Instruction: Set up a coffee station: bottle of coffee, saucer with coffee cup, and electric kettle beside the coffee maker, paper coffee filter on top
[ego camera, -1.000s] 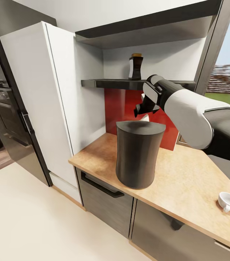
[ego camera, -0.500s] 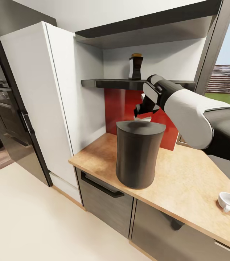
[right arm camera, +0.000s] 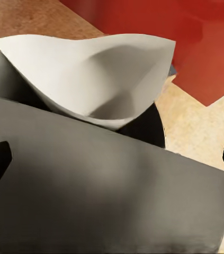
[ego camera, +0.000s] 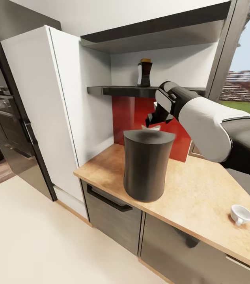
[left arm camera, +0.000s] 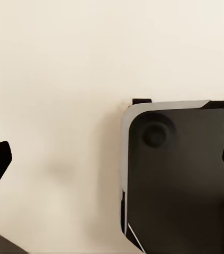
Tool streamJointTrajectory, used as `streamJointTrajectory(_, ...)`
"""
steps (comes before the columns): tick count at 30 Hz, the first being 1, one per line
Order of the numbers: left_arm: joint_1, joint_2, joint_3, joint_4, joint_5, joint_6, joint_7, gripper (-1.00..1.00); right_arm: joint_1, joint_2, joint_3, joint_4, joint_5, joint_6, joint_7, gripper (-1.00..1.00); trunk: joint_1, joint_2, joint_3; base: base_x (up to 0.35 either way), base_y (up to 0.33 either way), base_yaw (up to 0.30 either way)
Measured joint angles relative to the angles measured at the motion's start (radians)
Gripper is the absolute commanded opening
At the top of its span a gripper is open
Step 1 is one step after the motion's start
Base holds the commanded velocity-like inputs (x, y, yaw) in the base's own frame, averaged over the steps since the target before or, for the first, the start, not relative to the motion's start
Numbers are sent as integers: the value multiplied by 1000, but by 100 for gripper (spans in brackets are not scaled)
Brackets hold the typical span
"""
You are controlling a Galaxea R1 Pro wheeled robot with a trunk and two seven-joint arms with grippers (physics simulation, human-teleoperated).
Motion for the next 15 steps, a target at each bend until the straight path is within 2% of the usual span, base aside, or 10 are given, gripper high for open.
streamJointTrajectory(11,0,1,2,0,0,0,0,100,0,0,-2,-33,-2,0,0,100,0,0,0,-23,-13,-2)
streamJointTrajectory(15,0,2,2,0,0,0,0,100,0,0,-2,-39,-2,0,0,100,0,0,1,-1,-1,-91)
